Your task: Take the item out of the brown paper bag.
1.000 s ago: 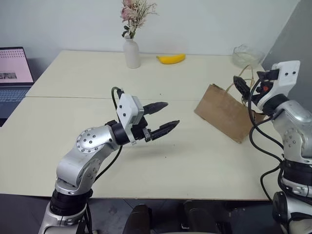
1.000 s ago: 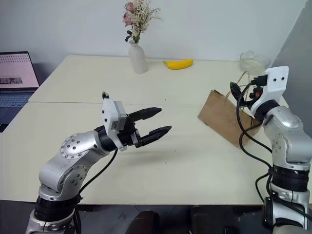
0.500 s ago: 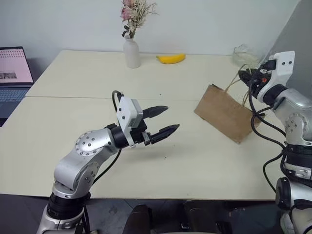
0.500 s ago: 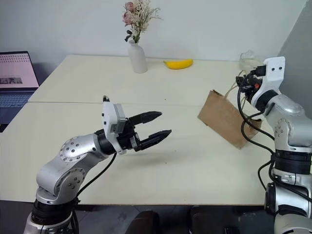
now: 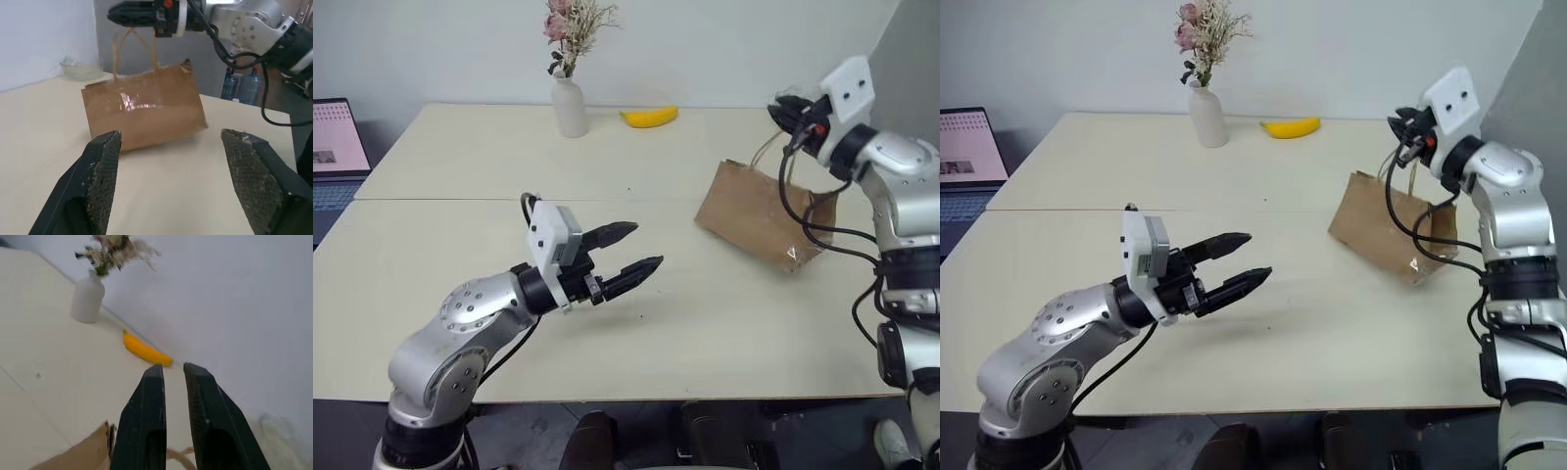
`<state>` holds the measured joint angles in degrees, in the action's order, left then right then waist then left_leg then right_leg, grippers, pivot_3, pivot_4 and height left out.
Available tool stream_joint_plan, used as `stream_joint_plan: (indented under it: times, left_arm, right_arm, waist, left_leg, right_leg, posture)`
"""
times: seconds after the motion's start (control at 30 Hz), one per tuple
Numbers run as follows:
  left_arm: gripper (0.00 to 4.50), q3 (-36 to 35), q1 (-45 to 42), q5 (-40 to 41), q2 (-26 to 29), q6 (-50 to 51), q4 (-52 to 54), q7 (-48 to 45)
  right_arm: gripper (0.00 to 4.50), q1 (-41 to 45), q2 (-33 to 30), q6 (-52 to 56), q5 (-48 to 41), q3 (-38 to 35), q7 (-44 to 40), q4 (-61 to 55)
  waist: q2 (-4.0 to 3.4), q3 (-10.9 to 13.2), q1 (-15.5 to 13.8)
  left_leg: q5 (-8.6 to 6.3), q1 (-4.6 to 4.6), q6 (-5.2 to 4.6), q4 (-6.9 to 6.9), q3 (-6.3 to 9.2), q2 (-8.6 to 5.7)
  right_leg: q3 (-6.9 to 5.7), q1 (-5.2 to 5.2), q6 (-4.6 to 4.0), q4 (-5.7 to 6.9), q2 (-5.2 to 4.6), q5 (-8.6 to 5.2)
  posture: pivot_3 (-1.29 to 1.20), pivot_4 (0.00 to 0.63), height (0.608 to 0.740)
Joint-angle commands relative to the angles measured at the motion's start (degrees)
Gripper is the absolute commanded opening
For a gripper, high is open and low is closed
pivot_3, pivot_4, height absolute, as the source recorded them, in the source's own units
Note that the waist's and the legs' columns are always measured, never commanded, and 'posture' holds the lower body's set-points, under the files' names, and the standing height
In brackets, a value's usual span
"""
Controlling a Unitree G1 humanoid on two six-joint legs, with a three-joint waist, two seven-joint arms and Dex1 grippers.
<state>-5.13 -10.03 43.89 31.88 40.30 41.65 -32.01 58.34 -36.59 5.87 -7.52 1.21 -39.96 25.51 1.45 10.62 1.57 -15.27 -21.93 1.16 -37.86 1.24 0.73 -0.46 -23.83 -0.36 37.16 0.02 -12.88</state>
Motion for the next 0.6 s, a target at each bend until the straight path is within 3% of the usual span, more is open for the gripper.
stream_joint_plan:
  times: [0.03,0.4,0.6]
  left_arm:
    - [3.41,-2.52,2.92,0.9,0.82,-0.02,3.96,2.11]
    - [3.41,-3.94,9.2,-1.19,-0.43,-2.65,7.76,8.15]
    - [3.41,-4.13,11.4,-2.12,0.01,-3.73,8.27,8.7]
  right_arm:
    - [0.28,5.74,2.43,-10.18,2.53,1.28,-2.44,8.11]
    - [0.27,25.25,16.9,-28.81,9.02,4.56,-2.56,38.88]
    - [0.27,27.61,22.36,-34.19,11.4,4.69,-4.08,45.08]
  waist:
    - [0.0,0.0,0.1]
    - [-0.09,0.06,0.03]
    - [-0.11,0.07,-0.09]
  left_leg:
    - [0.0,-0.01,0.0,0.0,0.01,0.0]
    - [0.01,-0.01,0.01,0.02,0.08,0.03]
    - [0.01,-0.03,0.01,0.03,0.11,0.03]
  right_leg:
    - [-0.02,0.0,-0.01,0.0,-0.04,0.0]
    - [0.03,-0.08,-0.24,0.06,-0.14,0.13]
    - [0.06,-0.13,-0.4,0.06,-0.17,0.22]
  posture:
    - [0.0,0.15,0.74]
    - [0.0,0.15,0.74]
    - [0.0,0.15,0.74]
